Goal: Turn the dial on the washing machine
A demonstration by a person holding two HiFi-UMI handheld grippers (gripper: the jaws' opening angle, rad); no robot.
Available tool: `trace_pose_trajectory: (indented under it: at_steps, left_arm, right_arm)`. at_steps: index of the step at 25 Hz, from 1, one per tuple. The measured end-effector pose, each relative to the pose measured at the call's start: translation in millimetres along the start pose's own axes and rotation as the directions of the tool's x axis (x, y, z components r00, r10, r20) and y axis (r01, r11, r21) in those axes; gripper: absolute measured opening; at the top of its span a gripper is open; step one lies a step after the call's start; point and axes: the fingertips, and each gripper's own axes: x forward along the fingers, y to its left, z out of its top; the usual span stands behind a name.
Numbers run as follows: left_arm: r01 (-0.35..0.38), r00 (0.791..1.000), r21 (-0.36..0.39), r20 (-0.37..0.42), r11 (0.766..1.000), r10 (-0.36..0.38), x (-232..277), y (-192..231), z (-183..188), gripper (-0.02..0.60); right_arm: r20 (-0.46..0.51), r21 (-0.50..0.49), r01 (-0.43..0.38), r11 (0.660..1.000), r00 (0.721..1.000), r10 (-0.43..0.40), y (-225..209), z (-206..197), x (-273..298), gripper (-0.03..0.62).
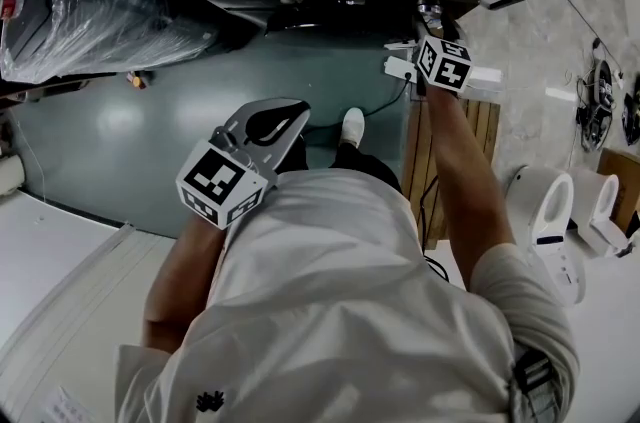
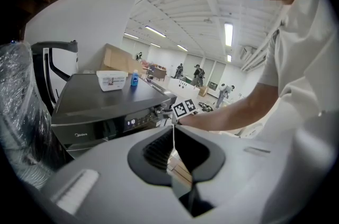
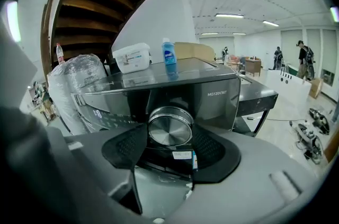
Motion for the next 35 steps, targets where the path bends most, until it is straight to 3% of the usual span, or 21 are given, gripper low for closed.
trace_pose_trajectory:
  at_steps: [4, 11, 17, 21, 29, 35]
  left_arm:
    - [0.006, 1.0, 0.004, 0.0, 1.0, -0.006, 4, 0, 2, 0.06]
    - [0.012, 1.0, 0.007, -0.003, 1.0, -0.012, 6, 0, 3, 0.06]
    - [0.016, 1.0, 0.024, -0.012, 1.0, -0.016, 6, -4, 1, 0.06]
    - [0.01, 1.0, 0.037, -0.017, 0.999, -0.009, 3, -4, 1, 0.059]
    - [-0.006, 1.0, 0.019, -0.018, 1.0, 0.007, -6, 1, -3, 0.059]
    - [0.002, 1.0, 0.015, -0.008, 1.0, -0.002, -6, 0, -3, 0.06]
  right_arm:
    - [0.013, 0.025, -0.02, 0.999, 1.0, 0.019, -1, 0, 0, 0.249]
    - [0.02, -0.142, 0.014, 0.99, 1.0, -0.011, 3, 2, -3, 0.249]
    - [0.016, -0.375, 0.101, 0.922, 0.995, -0.103, 5, -1, -3, 0.267]
    - [0.021, -0.433, 0.119, 0.894, 0.992, -0.122, 9, -5, 2, 0.267]
    - [0.019, -0.329, 0.142, 0.934, 0.989, -0.144, 3, -6, 6, 0.264]
    - [0.021, -0.141, 0.101, 0.985, 0.995, -0.099, 2, 1, -1, 0.264]
